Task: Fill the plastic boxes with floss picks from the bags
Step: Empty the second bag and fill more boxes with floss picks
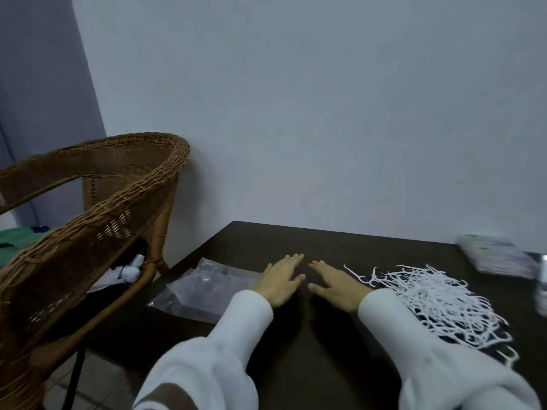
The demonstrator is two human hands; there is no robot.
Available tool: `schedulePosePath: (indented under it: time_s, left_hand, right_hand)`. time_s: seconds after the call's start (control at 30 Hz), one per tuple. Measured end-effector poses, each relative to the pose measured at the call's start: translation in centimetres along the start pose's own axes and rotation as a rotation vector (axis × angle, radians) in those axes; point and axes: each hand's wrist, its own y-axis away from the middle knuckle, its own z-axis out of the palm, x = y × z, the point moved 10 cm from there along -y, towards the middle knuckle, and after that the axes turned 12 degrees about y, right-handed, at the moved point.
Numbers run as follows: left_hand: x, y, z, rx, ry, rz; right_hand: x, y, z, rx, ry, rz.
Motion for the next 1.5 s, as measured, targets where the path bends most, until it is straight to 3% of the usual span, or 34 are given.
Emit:
schedulePosePath:
  time_s: [0.33, 0.5, 0.6, 1.03, 1.17, 1.3, 1.37, 1.5]
  left_hand:
    - [12.0, -2.5, 10.8, -0.226, 0.136, 0.293]
    - [14.3, -2.3, 15.6, -0.364, 0.021, 0.338]
    - [14.4, -3.1, 16.7, -0.361, 0.029, 0.330]
    - [15.2, -6.0, 13.9, -0.017, 0.240, 0.458]
    - [15.3, -6.1, 13.3, -0.085, 0.428, 0.439]
    - [15.5, -5.8, 12.3, -0.122, 0.463, 0.444]
    - [15.5, -5.7, 11.6, -0.133, 0.460, 0.442]
    - [14.4, -6.2, 10.7, -0.097, 0.333, 0.359]
  right_hand:
    - [12.0, 10.0, -5.8, 0.183, 0.042, 0.206]
    - [17.4, 14.6, -5.0, 0.104, 0.068, 0.439]
    - [19.7, 16.3, -3.3, 0.058, -0.005, 0.523]
    - [21.7, 17.2, -4.9, 0.395, -0.062, 0.498]
    - [22.3, 17.4, -5.9, 0.512, -0.107, 0.478]
    - [22.0, 16.9, -7.3, 0.627, -0.087, 0.413]
    - [21.6, 15.8, -7.4, 0.588, -0.141, 0.351]
    - [20.8, 12.9, -5.8, 0.348, -0.093, 0.252]
